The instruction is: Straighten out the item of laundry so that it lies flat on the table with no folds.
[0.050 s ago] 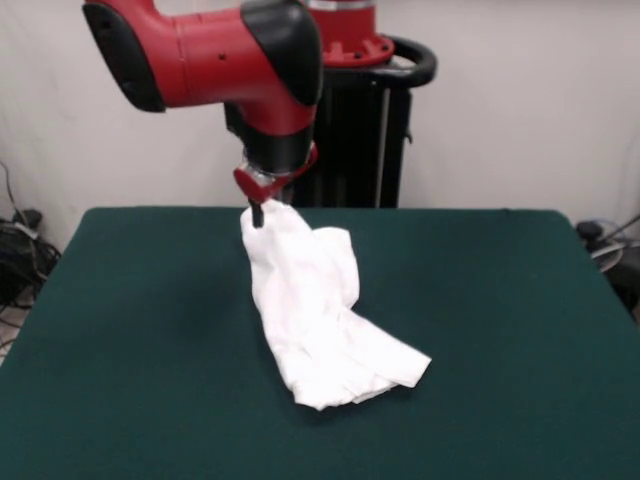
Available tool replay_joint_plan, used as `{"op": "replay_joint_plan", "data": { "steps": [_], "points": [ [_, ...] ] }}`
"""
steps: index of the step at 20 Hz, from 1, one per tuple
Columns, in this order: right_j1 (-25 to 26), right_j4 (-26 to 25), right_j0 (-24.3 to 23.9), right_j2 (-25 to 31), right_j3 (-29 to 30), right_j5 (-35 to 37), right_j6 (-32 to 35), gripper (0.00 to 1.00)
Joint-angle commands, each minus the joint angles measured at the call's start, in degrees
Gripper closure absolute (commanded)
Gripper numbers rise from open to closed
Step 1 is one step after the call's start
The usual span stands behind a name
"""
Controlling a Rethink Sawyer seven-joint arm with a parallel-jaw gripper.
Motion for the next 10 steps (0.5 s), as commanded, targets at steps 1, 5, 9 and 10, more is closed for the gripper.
{"op": "replay_joint_plan", "data": {
  "steps": [1,5,9,10],
  "points": [
    [-2.7,3.5,-1.0,9.5,2.0,-7.9,-2.6,0.0],
    [-2.8,3.9,-2.9,12.0,3.4,-13.8,-1.1,0.0],
    [-2.9,4.9,-4.6,14.8,4.0,-18.3,-0.2,0.0],
    [-3.0,5.0,-4.7,15.3,3.9,-19.4,0.4,0.0]
  ]
}}
